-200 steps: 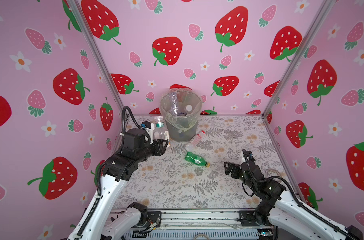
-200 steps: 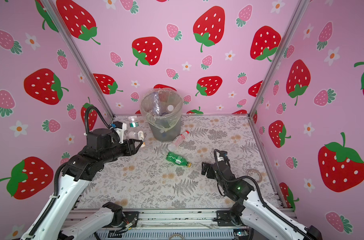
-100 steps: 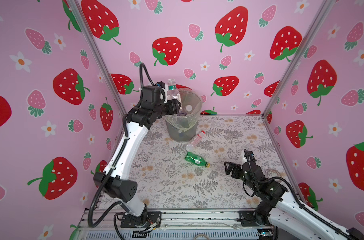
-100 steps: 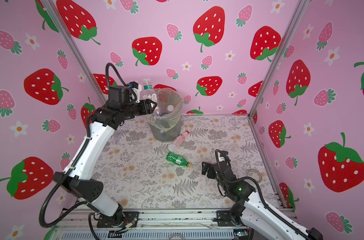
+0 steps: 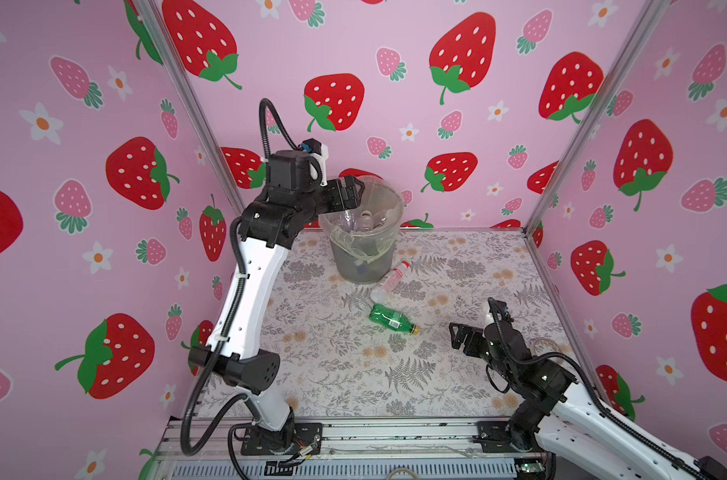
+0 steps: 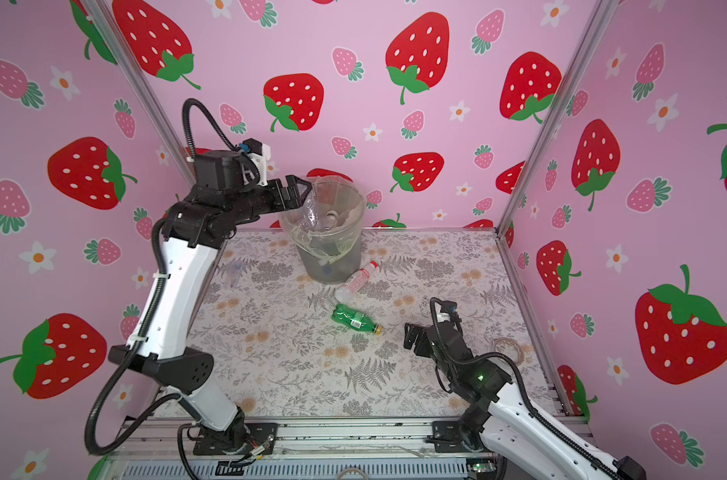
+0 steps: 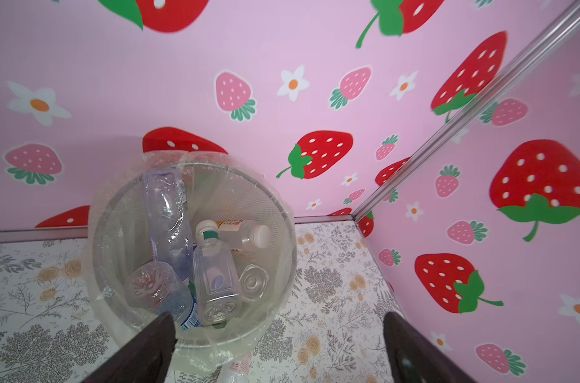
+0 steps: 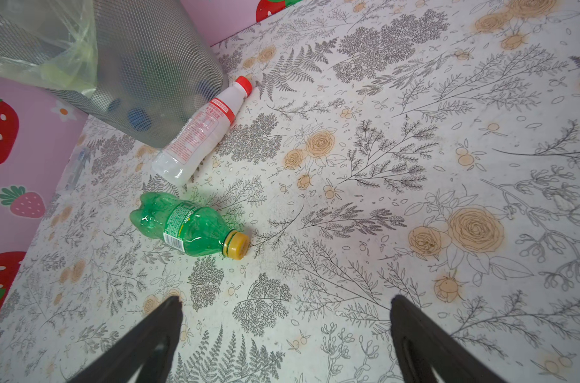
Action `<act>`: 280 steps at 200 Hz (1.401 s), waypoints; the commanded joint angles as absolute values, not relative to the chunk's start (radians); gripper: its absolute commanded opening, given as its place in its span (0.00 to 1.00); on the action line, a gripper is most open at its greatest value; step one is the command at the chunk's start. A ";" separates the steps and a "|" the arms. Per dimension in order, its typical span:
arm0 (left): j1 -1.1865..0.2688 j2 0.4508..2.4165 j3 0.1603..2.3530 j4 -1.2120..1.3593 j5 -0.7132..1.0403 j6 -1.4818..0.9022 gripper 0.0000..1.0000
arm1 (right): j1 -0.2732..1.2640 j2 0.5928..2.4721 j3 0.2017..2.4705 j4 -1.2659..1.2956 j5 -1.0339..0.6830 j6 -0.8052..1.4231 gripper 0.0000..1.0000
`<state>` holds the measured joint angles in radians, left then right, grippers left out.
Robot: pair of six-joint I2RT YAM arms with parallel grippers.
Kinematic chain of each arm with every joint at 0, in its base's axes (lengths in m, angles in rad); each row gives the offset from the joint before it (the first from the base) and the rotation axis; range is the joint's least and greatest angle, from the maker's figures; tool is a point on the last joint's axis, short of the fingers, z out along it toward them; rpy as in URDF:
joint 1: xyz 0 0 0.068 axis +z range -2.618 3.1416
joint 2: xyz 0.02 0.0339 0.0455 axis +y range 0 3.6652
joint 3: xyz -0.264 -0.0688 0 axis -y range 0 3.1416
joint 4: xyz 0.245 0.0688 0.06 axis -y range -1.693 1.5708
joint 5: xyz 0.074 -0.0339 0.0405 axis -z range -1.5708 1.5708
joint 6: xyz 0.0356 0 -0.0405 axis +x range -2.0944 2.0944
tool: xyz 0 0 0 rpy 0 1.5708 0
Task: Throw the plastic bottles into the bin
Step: 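Open the left gripper over the wastebasket and draw it back, then lower the right gripper onto the white red-capped bottle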
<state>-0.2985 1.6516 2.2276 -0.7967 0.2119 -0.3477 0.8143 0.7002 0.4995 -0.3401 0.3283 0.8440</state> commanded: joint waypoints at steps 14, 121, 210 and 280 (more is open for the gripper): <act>-0.259 1.505 1.990 -0.808 0.220 -0.349 0.99 | 0.818 0.769 0.536 -0.279 0.321 0.861 0.99; -0.059 1.126 1.193 -0.715 0.259 -0.441 0.99 | 0.818 1.049 0.656 -0.248 0.310 1.009 0.99; 0.020 1.155 1.074 -0.687 0.311 -0.431 0.99 | 0.822 1.227 0.768 -0.194 0.252 1.080 0.99; 0.067 1.113 1.042 -0.689 0.324 -0.436 0.99 | 0.822 1.385 0.889 -0.184 0.228 1.046 0.99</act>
<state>0.0563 1.1355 1.0531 -0.6933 0.3023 -0.4320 0.8162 1.3354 0.8368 -0.1989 0.2447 1.0489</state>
